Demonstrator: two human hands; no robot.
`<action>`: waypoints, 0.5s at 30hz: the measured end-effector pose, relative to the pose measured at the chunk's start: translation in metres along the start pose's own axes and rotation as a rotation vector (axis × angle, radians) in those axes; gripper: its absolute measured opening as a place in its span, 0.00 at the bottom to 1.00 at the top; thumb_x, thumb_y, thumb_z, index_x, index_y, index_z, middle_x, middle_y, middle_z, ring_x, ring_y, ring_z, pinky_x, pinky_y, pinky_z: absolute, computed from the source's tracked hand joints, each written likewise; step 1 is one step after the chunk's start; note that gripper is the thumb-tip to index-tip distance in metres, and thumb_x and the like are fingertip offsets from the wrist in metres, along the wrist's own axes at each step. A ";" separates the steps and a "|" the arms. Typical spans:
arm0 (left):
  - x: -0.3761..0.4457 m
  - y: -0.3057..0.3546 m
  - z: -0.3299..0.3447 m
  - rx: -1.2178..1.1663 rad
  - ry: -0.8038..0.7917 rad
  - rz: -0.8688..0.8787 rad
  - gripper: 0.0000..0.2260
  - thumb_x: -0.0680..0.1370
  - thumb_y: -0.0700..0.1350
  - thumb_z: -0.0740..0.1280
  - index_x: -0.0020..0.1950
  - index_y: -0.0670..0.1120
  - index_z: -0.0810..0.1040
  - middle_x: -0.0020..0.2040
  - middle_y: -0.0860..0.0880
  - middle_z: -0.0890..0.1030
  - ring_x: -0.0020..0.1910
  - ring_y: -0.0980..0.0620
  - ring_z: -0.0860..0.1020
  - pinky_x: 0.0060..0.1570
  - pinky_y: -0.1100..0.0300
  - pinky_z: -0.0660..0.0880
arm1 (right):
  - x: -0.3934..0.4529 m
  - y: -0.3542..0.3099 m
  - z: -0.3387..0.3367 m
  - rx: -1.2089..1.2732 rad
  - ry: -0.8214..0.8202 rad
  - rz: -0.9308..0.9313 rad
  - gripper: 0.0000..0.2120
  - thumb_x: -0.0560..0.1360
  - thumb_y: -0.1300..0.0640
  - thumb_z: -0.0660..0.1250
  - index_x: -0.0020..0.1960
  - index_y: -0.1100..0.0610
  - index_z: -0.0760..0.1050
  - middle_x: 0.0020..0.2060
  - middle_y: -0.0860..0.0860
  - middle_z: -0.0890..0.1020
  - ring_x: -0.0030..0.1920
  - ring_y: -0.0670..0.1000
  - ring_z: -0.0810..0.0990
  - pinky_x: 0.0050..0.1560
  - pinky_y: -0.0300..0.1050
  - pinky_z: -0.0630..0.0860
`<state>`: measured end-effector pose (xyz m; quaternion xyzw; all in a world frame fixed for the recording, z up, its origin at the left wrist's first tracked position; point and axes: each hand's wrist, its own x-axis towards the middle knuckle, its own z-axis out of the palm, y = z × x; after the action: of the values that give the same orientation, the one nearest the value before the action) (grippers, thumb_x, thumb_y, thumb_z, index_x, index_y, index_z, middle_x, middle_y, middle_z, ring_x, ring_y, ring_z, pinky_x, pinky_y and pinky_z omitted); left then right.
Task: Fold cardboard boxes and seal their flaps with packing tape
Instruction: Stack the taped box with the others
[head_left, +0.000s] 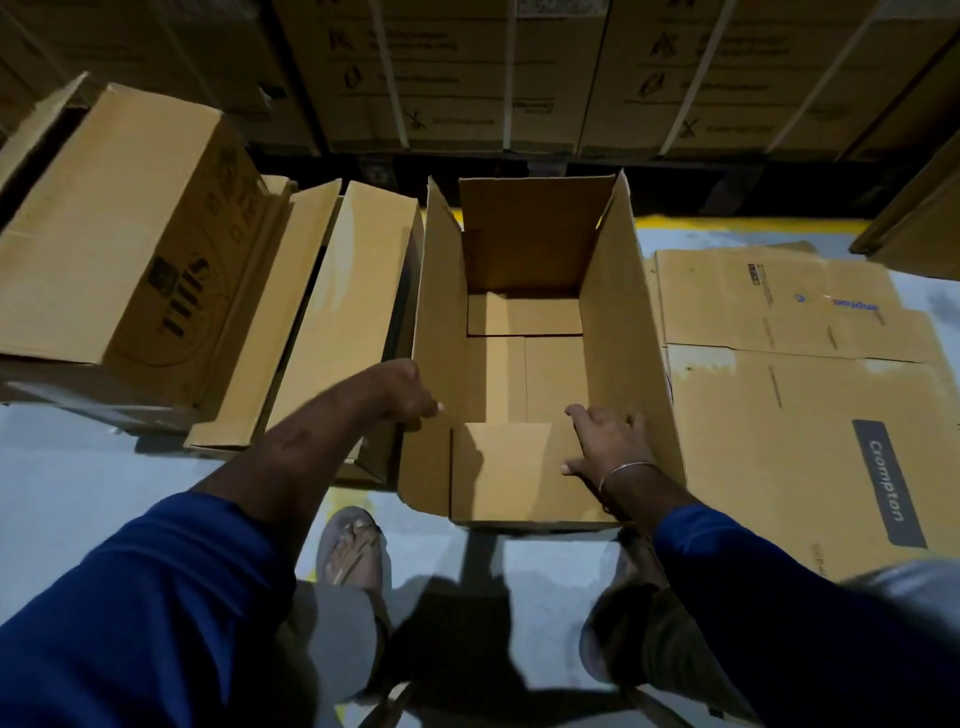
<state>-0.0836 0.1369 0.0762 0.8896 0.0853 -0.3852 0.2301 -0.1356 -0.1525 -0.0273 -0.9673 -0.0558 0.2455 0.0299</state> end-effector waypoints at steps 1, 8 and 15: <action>0.000 0.001 -0.003 0.026 -0.019 0.010 0.28 0.81 0.49 0.72 0.66 0.25 0.72 0.66 0.25 0.73 0.66 0.28 0.74 0.65 0.39 0.74 | 0.003 -0.001 0.004 0.010 -0.018 0.004 0.37 0.73 0.43 0.75 0.76 0.48 0.61 0.67 0.53 0.75 0.68 0.57 0.73 0.73 0.66 0.59; 0.004 0.004 -0.018 0.189 -0.148 0.025 0.23 0.81 0.57 0.69 0.57 0.35 0.80 0.43 0.44 0.79 0.44 0.47 0.75 0.48 0.54 0.71 | 0.039 -0.009 0.007 0.034 -0.144 0.040 0.39 0.70 0.46 0.80 0.74 0.51 0.64 0.67 0.56 0.72 0.67 0.59 0.70 0.66 0.59 0.71; -0.001 0.013 -0.022 0.290 -0.189 0.029 0.19 0.82 0.60 0.67 0.48 0.43 0.79 0.42 0.47 0.76 0.44 0.49 0.75 0.47 0.54 0.71 | 0.082 -0.016 -0.027 0.379 -0.133 0.055 0.28 0.74 0.50 0.77 0.70 0.47 0.69 0.55 0.52 0.80 0.52 0.53 0.80 0.55 0.56 0.81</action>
<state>-0.0654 0.1365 0.0942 0.8743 -0.0061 -0.4721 0.1122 -0.0524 -0.1274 -0.0409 -0.9272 0.0163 0.3157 0.2011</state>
